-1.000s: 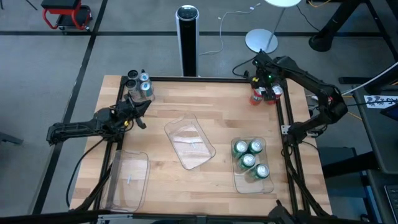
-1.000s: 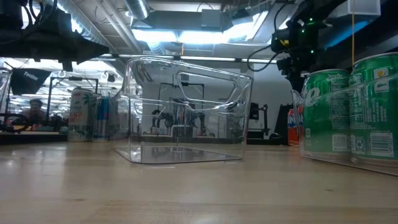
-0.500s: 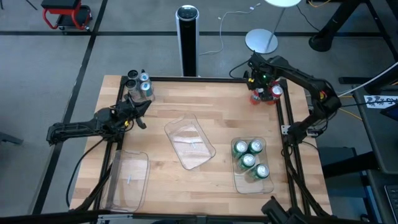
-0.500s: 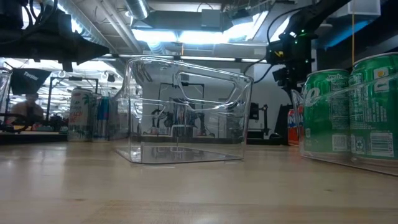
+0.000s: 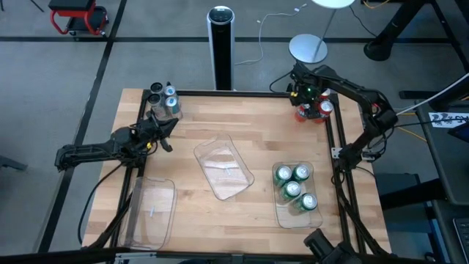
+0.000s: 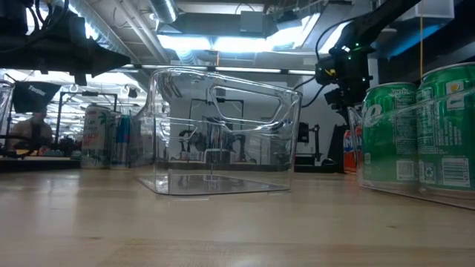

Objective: Sort soda cans
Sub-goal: Put the bottom left orange soda can into the middle transparent bin

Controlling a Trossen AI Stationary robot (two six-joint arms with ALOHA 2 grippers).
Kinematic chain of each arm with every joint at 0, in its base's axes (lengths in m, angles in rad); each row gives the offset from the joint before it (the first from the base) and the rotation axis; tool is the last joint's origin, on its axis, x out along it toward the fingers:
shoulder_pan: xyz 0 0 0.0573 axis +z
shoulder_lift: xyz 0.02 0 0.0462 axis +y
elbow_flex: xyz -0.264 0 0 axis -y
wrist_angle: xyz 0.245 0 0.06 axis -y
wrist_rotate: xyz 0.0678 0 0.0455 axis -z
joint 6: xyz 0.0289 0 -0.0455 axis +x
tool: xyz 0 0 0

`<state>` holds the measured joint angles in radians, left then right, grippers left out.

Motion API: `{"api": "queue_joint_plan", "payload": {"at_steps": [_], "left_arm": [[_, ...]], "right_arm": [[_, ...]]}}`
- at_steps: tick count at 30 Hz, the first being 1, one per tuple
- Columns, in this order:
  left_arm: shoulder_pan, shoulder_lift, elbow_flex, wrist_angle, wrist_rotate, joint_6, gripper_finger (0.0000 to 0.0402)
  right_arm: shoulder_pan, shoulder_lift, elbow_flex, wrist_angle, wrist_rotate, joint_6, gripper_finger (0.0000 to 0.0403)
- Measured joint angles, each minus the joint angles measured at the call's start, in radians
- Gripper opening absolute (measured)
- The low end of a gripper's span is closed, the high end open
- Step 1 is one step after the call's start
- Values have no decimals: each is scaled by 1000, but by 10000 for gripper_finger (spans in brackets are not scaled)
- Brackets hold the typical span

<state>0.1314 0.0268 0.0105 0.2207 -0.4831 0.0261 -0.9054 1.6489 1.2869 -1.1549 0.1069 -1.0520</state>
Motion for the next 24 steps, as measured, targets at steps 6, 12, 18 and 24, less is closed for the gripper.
{"api": "queue_joint_plan", "payload": {"at_steps": [6,12,18,24], "left_arm": [[0,0,0,0,0,0,0],[0,0,0,0,0,0,0],[0,0,0,0,0,0,0],[0,0,0,1,0,0,0]], "right_arm": [[0,23,-1,-3,1,1,315],[1,25,-2,-3,8,3,315],[3,27,-3,-7,40,-6,315],[3,28,-4,-17,47,-8,315]]}}
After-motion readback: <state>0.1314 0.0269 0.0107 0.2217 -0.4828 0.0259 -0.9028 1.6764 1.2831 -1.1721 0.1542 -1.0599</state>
